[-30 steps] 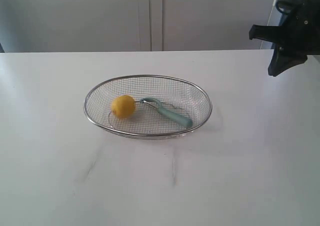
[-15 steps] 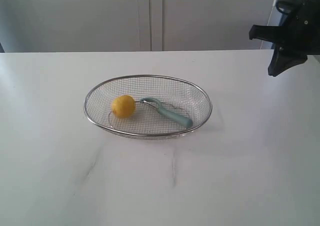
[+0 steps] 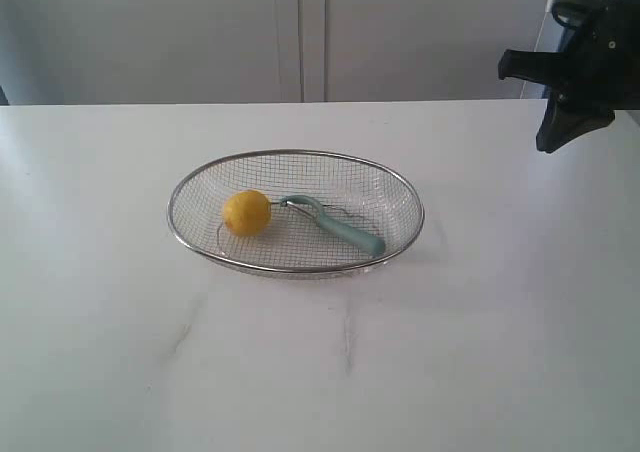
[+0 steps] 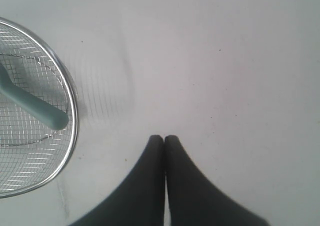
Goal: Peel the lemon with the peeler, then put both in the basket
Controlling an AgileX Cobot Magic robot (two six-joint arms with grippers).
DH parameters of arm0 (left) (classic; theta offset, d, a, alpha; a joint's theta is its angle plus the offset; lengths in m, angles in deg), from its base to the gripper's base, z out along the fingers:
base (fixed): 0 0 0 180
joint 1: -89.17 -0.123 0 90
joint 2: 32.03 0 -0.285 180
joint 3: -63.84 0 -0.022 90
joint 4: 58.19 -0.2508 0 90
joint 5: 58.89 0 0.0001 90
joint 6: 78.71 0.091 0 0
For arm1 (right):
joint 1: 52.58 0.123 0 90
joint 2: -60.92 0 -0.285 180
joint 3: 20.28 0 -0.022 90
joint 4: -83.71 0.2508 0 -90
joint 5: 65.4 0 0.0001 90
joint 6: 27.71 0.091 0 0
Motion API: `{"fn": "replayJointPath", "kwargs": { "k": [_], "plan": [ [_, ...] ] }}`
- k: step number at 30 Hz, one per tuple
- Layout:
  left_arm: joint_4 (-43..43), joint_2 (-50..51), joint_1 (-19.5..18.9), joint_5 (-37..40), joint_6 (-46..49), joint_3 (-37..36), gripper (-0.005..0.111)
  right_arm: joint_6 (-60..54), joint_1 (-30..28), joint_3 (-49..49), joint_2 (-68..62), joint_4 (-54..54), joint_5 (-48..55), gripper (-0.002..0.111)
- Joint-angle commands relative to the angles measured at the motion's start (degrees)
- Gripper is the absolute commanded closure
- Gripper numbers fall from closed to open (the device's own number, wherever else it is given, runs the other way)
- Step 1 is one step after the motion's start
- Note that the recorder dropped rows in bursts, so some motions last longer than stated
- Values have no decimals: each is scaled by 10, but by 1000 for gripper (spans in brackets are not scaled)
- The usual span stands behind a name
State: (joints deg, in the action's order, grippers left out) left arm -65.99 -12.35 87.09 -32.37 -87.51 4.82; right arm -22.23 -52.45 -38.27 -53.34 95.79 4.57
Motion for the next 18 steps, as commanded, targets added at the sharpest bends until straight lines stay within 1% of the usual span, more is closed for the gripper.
{"fn": "replayJointPath", "kwargs": {
  "k": [1,4,8,12,18],
  "plan": [
    [5,-40,-2,-34,-4,-48,107,-4,-3,-2,7,0,0,108],
    [7,-65,-2,-62,-5,-78,107,-4,-3,-2,7,0,0,108],
    [9,-94,-2,-80,-4,-115,107,-4,-3,-2,7,0,0,108],
    [9,-119,-2,-80,-4,-149,107,-4,-3,-2,7,0,0,108],
    [9,-119,-2,-71,-4,-179,107,-4,-3,-2,7,0,0,108]
  ]
}}
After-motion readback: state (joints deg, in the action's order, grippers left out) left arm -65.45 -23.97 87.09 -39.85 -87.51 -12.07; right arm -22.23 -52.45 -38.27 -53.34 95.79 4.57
